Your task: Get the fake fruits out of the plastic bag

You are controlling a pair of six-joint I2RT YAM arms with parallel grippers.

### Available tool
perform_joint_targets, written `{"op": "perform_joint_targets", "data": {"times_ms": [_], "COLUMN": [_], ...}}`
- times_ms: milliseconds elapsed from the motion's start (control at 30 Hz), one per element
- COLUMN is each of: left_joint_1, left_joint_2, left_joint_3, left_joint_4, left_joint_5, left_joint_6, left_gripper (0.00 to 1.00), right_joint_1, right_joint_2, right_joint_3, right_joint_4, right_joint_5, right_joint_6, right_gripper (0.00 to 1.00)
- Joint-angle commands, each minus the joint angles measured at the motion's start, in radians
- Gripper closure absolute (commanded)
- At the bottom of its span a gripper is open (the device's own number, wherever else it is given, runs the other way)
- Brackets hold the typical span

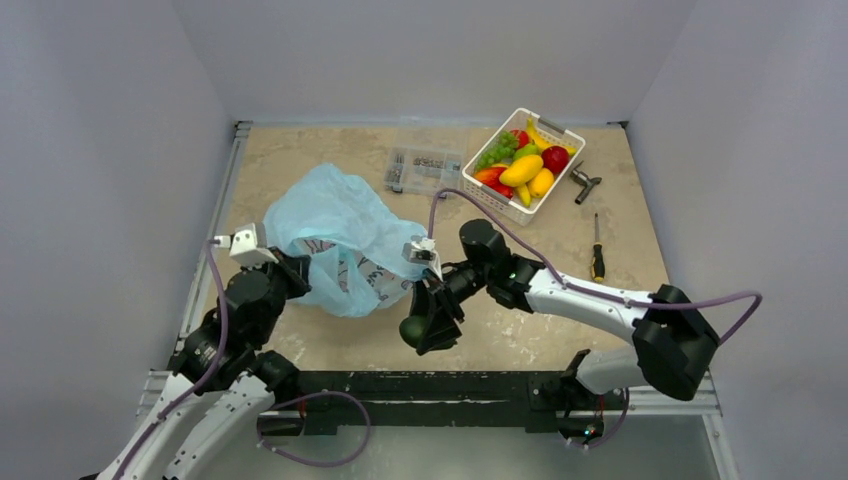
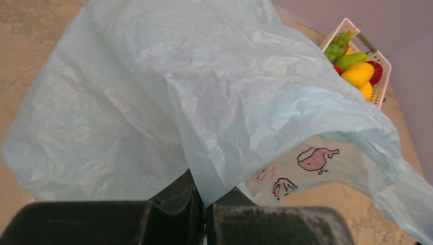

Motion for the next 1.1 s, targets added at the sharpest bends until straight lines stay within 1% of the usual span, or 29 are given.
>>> {"op": "perform_joint_targets", "data": {"times_ms": [0, 67, 167, 267, 300, 433, 533, 600, 633, 667, 767, 800, 867, 967, 1067], "left_joint_1": [0.004, 0.004, 0.005, 0.025, 0.04, 0.112, 0.164, 0.184, 0.187, 0.188, 0.188, 0.189, 0.19, 0.19, 0.189], "left_joint_2": [0.076, 0.138, 0.259, 0.389, 0.414, 0.451, 0.477, 0.485, 0.484, 0.477, 0.45, 0.445, 0.437, 0.446, 0.456], "left_joint_3": [0.081, 0.17, 0.289, 0.418, 0.436, 0.454, 0.487, 0.484, 0.477, 0.457, 0.363, 0.333, 0.284, 0.23, 0.192], "left_joint_4": [0.289, 0.338, 0.415, 0.376, 0.374, 0.407, 0.358, 0.333, 0.312, 0.286, 0.232, 0.202, 0.144, 0.069, 0.012], "left_joint_5": [0.1, 0.024, -0.092, -0.167, -0.17, -0.104, -0.059, -0.043, -0.044, -0.044, -0.037, -0.035, -0.016, 0.022, 0.062], "left_joint_6": [0.128, 0.198, 0.363, 0.449, 0.455, 0.456, 0.436, 0.441, 0.429, 0.412, 0.354, 0.332, 0.302, 0.258, 0.223], "left_gripper": [1.0, 1.0, 1.0, 1.0, 1.0, 1.0, 1.0, 1.0, 1.0, 1.0, 1.0, 1.0, 1.0, 1.0, 1.0], "right_joint_1": [0.01, 0.013, 0.028, 0.038, 0.038, 0.038, 0.038, 0.038, 0.037, 0.032, -0.01, -0.034, -0.116, -0.245, -0.328], "right_joint_2": [0.083, 0.124, 0.144, 0.135, 0.13, 0.109, 0.091, 0.074, 0.064, 0.052, 0.035, 0.036, 0.033, 0.021, 0.057], "right_joint_3": [0.085, 0.104, 0.111, 0.1, 0.092, 0.047, 0.026, 0.01, 0.011, 0.027, 0.088, 0.108, 0.13, 0.141, 0.254], "right_joint_4": [-0.112, -0.131, -0.131, -0.14, -0.142, -0.117, -0.114, -0.081, -0.087, -0.115, -0.248, -0.278, -0.29, -0.248, -0.373], "right_joint_5": [-0.003, -0.003, -0.004, 0.003, 0.006, 0.021, 0.04, 0.049, 0.078, 0.146, 0.46, 0.541, 0.633, 0.704, 0.893], "right_joint_6": [-0.071, -0.073, -0.075, -0.076, -0.076, -0.056, -0.055, -0.026, -0.027, -0.033, -0.04, -0.03, 0.012, 0.092, 0.074], "right_gripper": [1.0, 1.0, 1.0, 1.0, 1.0, 1.0, 1.0, 1.0, 1.0, 1.0, 1.0, 1.0, 1.0, 1.0, 1.0]}}
